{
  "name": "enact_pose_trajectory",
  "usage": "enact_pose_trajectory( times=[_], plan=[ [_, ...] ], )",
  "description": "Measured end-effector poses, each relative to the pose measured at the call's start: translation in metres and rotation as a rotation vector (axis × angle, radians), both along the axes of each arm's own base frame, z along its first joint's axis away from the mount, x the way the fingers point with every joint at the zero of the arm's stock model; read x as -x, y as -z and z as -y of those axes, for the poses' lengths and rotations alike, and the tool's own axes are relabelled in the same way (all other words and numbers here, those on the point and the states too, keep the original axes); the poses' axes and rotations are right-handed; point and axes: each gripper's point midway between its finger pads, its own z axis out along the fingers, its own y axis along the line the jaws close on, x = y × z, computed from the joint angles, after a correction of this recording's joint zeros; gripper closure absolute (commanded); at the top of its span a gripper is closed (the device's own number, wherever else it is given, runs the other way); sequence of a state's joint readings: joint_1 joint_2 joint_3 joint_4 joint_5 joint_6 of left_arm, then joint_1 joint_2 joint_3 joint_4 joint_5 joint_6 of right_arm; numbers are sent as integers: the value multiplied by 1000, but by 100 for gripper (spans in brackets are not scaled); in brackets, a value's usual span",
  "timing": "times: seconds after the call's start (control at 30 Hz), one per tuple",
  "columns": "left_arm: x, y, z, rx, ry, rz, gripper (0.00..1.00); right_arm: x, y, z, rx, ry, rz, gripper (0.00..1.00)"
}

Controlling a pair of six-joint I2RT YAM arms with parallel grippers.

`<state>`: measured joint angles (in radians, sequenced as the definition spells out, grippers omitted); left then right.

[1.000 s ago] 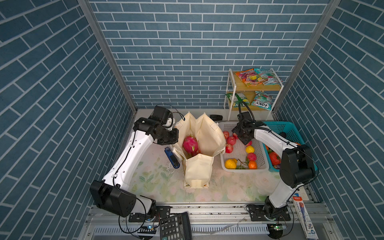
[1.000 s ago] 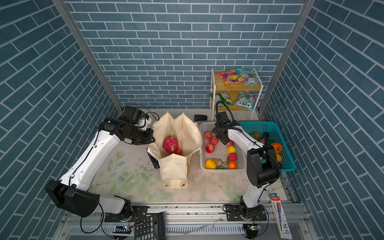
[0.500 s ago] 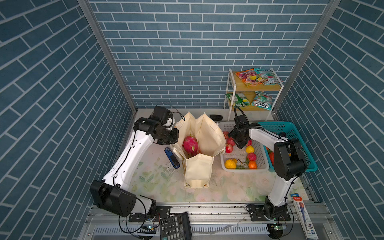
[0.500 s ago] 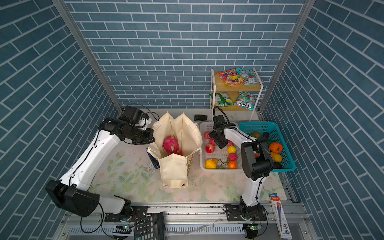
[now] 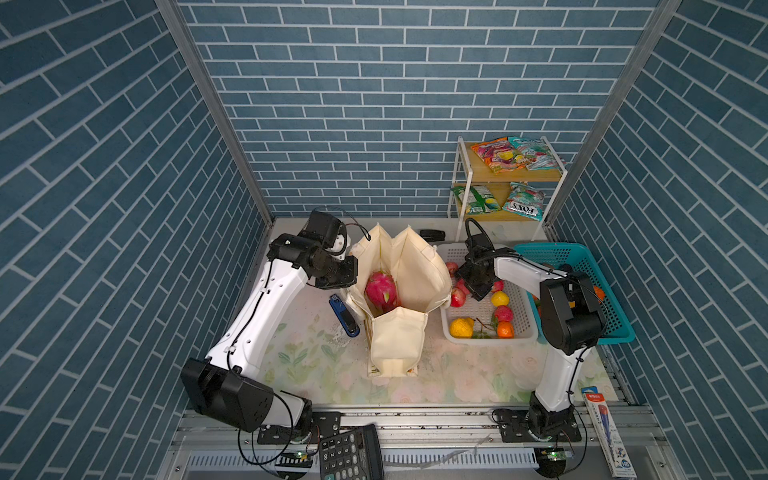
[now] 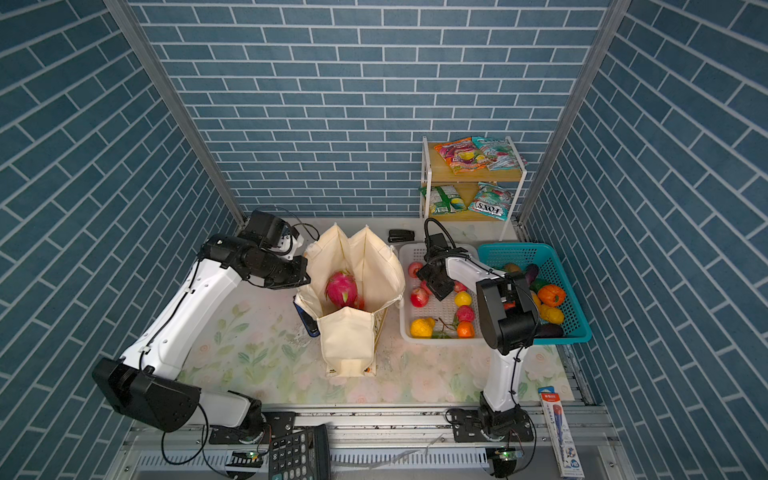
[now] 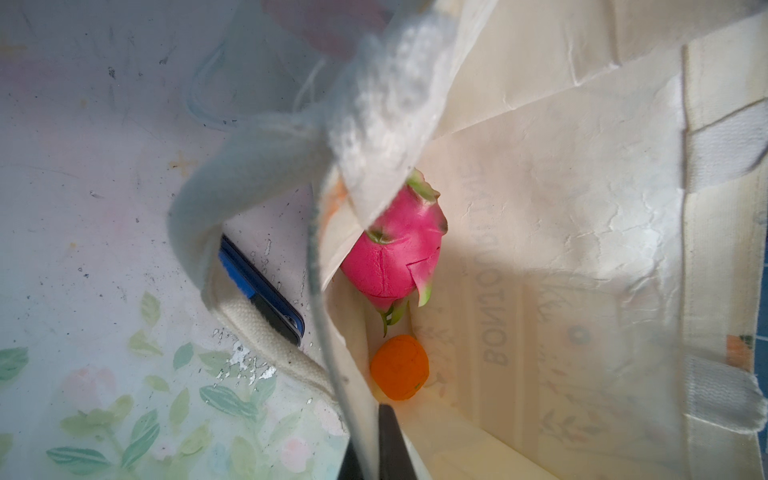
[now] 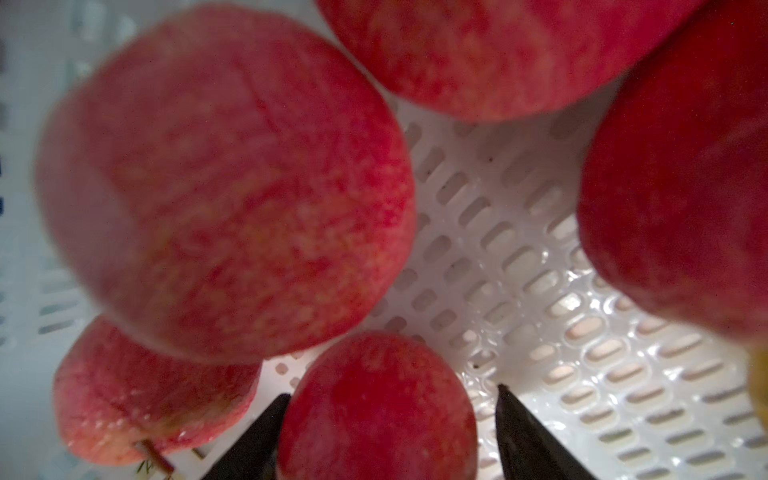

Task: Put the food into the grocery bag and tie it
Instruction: 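Lower the right gripper onto a red apple in the white basket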

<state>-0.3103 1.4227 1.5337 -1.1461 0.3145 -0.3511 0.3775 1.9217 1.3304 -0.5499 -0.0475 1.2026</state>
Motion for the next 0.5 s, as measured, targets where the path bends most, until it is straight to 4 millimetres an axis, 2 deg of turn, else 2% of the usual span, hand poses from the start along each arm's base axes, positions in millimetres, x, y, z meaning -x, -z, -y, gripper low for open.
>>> enact_pose_trajectory(
  times=[0.37,0.5],
  plan=[
    [0,-1,0,0,1,-1,96,-3,-4,2,19,-21,25,47],
    [0,-1,0,0,1,-1,96,-1,-19,4,23,-30,52,51]
  ],
)
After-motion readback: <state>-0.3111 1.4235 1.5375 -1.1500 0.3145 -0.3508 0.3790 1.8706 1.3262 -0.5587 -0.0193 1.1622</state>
